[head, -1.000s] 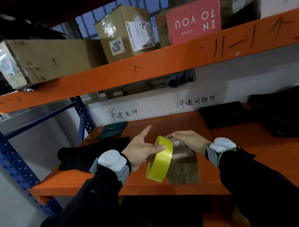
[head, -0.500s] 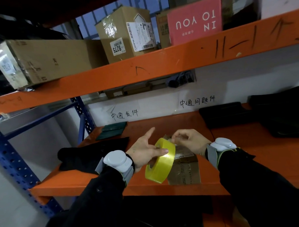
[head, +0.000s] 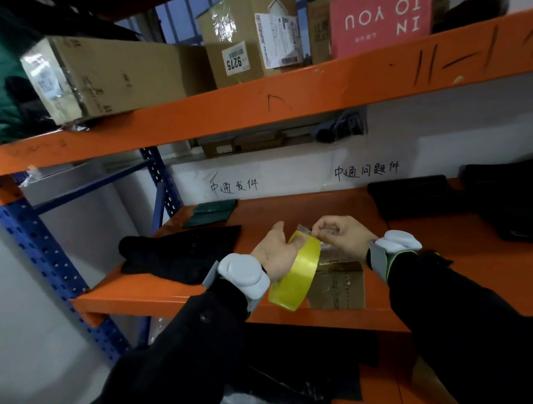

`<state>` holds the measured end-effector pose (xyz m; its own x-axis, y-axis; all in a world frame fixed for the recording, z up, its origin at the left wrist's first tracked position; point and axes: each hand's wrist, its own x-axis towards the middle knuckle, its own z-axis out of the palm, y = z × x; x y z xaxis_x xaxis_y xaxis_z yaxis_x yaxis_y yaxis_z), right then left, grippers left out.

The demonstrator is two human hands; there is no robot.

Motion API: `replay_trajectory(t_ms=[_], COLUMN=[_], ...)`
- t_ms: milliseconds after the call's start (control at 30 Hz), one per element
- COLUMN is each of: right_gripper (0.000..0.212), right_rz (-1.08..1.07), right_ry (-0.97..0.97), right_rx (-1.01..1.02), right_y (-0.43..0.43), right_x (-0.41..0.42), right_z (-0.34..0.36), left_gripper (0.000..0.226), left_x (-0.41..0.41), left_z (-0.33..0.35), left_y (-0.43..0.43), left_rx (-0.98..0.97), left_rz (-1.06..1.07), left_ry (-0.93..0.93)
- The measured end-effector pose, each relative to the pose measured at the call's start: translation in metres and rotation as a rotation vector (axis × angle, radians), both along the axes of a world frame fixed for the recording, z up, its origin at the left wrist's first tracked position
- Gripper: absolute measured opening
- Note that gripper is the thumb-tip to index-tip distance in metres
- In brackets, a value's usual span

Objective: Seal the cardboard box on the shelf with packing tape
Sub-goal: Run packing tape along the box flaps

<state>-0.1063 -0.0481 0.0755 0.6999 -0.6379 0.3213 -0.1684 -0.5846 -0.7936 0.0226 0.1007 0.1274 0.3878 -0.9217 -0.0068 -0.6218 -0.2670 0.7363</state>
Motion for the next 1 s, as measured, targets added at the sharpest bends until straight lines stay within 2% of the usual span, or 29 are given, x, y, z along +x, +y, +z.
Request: replay_trajectory(t_ms=[200, 300, 433, 533, 667, 733, 833, 933, 1000], right_gripper=[0.011, 0.012, 0.012, 0.016, 0.012, 0.014, 0.014, 0.011, 0.011], right_rz=[0.002, -0.013, -0.017, -0.010, -0.043, -0.052, -0.063, -0.045, -0.055], right_ry=[0.016, 0.057, 0.076, 0.057, 0.084, 0.104, 0.095, 0.101, 0.103], right_rx=[0.028, 0.046, 0.070, 0.099, 0.104, 0.105, 0.106, 0.120, 0.112], right_y=[0.002, 0.005, 0.006, 0.005, 0.002, 0.001, 0.002, 0.006, 0.006], right_x=[-0.001, 0.001, 0.001, -0.001, 0.000, -0.001, -0.002, 0.001, 0.003], right_z=[0.002, 0.001, 0.003, 0.005, 0.004, 0.003, 0.005, 0.007, 0.007], left_gripper=[0.056, 0.047, 0.059, 0.070, 0.092, 0.080, 0.084, 0.056, 0.051], left_x=[0.000, -0.001, -0.011, -0.008, 0.000, 0.002, -0.003, 0.001, -0.003], left_z=[0.000, 0.008, 0.021, 0.021, 0.010, 0.007, 0.021, 0.015, 0.015], left_y=[-0.001, -0.001, -0.002, -0.004, -0.007, -0.004, 0.023, 0.036, 0.041], left_rx=[-0.047, 0.012, 0.104, 0.181, 0.244, 0.250, 0.230, 0.129, 0.076], left_rz=[0.148, 0.160, 0.177, 0.075, -0.046, -0.083, -0.107, -0.102, -0.121], left_ry=[-0.107, -0.180, -0.246, -0.145, 0.162, 0.194, 0.176, 0.213, 0.215])
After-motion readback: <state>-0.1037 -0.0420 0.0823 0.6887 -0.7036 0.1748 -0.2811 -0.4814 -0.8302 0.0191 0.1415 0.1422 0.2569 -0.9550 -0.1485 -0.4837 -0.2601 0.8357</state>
